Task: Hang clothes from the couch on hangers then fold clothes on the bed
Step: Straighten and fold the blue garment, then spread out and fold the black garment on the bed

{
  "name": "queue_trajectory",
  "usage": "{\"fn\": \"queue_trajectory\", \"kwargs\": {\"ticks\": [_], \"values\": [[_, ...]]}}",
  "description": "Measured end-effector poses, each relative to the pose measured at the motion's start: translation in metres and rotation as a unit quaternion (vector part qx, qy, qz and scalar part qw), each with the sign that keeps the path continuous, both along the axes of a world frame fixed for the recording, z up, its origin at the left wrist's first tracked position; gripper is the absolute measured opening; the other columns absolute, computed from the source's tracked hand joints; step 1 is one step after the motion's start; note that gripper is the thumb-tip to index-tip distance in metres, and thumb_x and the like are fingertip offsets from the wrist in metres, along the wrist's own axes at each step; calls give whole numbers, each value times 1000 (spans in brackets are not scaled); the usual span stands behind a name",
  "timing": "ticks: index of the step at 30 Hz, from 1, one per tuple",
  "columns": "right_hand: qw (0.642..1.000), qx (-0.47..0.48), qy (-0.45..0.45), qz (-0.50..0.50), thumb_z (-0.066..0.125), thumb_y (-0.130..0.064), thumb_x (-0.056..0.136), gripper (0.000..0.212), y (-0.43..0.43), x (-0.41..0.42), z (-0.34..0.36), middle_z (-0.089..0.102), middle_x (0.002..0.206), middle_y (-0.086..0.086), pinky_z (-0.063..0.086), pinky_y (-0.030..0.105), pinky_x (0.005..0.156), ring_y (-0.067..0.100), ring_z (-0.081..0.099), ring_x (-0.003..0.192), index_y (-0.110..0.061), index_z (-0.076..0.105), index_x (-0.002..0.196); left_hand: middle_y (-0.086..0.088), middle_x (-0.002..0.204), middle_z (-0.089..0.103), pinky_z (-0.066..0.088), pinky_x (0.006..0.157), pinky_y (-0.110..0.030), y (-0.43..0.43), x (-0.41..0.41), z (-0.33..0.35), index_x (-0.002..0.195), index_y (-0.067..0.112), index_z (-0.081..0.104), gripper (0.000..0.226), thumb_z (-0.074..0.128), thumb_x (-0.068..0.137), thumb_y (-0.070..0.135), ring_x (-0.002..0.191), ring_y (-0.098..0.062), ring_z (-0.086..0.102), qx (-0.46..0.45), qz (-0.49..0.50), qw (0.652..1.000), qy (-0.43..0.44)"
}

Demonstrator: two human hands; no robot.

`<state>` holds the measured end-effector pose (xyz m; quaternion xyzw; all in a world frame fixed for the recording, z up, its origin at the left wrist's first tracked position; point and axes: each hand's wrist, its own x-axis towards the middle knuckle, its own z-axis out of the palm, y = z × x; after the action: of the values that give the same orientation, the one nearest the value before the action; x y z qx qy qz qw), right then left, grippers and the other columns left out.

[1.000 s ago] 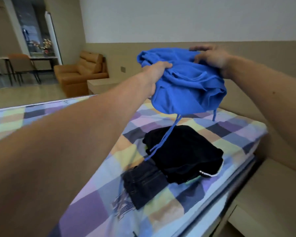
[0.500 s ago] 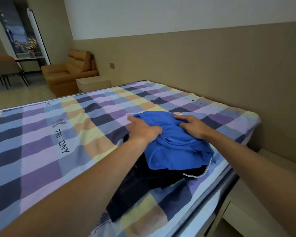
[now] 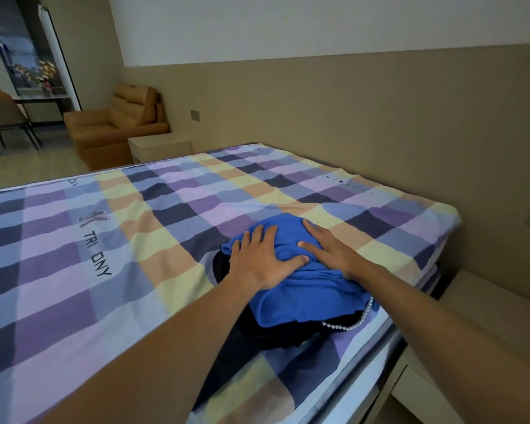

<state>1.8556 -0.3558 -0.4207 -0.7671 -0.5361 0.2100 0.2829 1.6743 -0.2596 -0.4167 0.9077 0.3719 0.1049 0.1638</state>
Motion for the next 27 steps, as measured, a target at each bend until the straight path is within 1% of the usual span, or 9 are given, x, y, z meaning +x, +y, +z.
{"fn": "queue_trajectory", "kwargs": {"ticks": [2,4,7,10,14,20,22,25,27], "values": [[999,-39,-15,-1,34,-101,63,114,1,-2,17,7,170,-8,18,45,125,15,12,155,-45,7,159,1,168,14,14,124,-51,-1,-5,11,160,26,16,105,45,80,87,155,-26,12,-21,-12,1000,-19],[998,-47,-44,-23,41,-90,77,100,4,-8,35,8,170,-4,16,46,125,21,14,155,-41,14,160,1,164,26,24,122,-45,-2,-15,26,158,22,25,96,57,84,74,151,-22,24,-63,-21,994,-88],[993,75,-74,-44,57,-61,93,75,9,-39,58,24,166,-2,20,41,124,20,23,153,-30,32,157,3,153,41,34,114,-33,-6,-50,39,152,20,36,77,68,90,52,142,-16,38,-93,-20,971,-221],[983,177,-37,-11,62,-43,97,67,19,-96,72,33,163,-4,23,28,117,15,27,150,-25,36,156,2,140,53,40,107,-31,-1,-101,40,143,19,46,62,71,90,40,133,-16,48,-70,20,960,-270],[980,186,18,65,68,-39,94,71,39,-183,75,33,162,-10,30,37,120,10,30,149,-31,34,157,5,140,54,43,103,-31,9,-188,43,140,22,49,54,71,92,32,131,-12,49,-80,76,944,-310],[970,200,88,105,72,-29,93,66,59,-292,56,45,153,-13,37,24,105,3,44,135,-32,41,151,17,134,57,45,102,-26,-5,-318,38,133,35,51,43,69,93,36,122,-4,55,-57,151,925,-345],[965,199,107,133,71,-26,93,64,69,-337,46,45,153,-13,38,25,106,6,46,135,-30,42,151,18,130,58,49,99,-25,-14,-370,29,130,35,53,39,69,94,35,121,-2,56,-51,185,913,-361],[957,175,140,181,70,-24,95,62,85,-416,27,45,152,-12,40,29,109,7,47,136,-30,43,150,20,128,59,45,89,-10,-28,-444,17,128,32,55,36,67,94,35,118,1,55,-34,254,891,-374],[949,161,166,212,71,-25,94,61,92,-470,14,46,151,-13,41,27,108,5,46,135,-31,43,149,19,127,60,44,95,-16,-33,-490,6,127,30,57,38,66,92,41,118,2,56,-29,296,879,-373]]}}
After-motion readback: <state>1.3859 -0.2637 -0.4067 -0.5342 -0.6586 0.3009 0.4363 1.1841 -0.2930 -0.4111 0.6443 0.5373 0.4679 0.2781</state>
